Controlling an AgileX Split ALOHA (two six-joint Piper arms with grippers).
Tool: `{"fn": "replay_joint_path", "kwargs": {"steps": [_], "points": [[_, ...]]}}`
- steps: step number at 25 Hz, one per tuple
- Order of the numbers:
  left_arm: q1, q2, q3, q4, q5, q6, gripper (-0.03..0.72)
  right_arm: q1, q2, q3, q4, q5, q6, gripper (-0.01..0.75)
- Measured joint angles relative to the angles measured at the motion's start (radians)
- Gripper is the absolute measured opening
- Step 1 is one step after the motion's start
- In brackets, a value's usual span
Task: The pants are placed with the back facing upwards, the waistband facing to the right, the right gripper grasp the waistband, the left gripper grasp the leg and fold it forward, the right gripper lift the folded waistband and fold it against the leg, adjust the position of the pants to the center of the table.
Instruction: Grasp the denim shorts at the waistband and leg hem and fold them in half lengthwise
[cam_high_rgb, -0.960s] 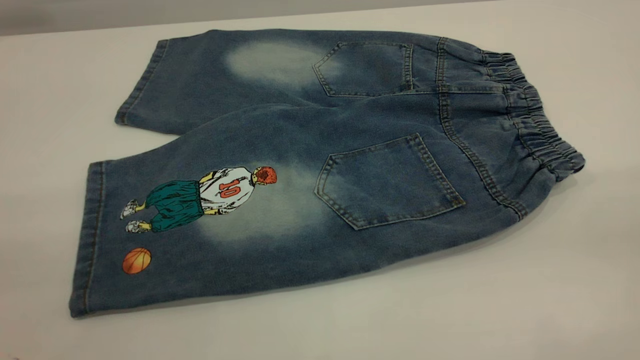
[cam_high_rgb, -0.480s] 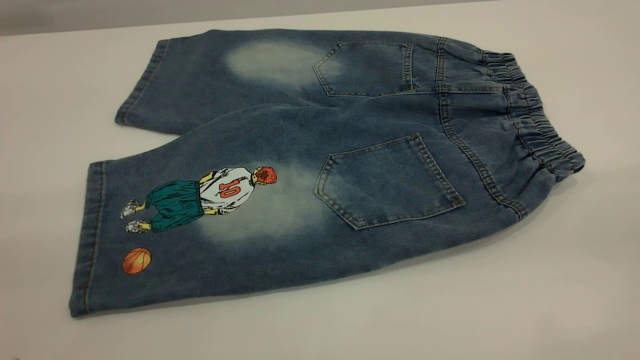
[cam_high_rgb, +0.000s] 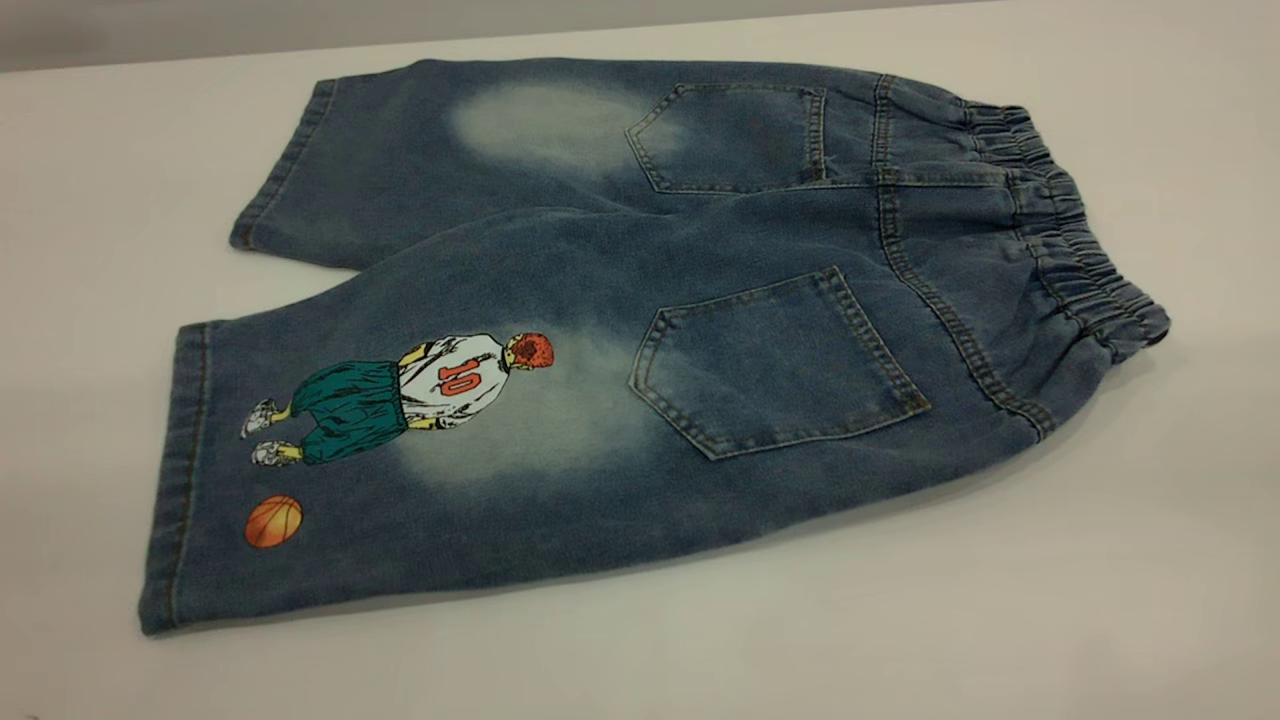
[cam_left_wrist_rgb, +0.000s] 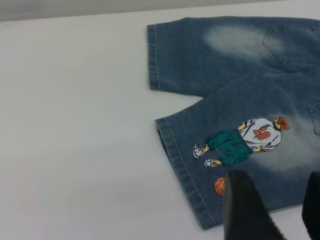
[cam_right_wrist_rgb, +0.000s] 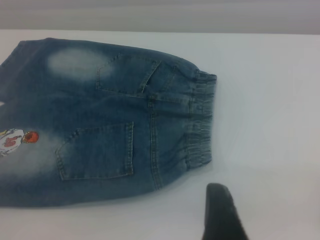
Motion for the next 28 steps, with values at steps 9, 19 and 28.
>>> {"fn": "replay_joint_path", "kwargs": {"steps": [9,19,28], "points": [[0.0,0.0,0.001,0.0,-0.005,0.001,0.293,0.0,0.0,0.0,0.0,0.0,0.0,0.362],[0.0,0.0,0.002,-0.002,-0.008,0.001,0.293,0.0,0.0,0.0,0.0,0.0,0.0,0.362],[0.0,0.0,0.002,-0.032,-0.007,-0.037,0.293,0.0,0.0,0.0,0.017,0.0,-0.011,0.362]]}}
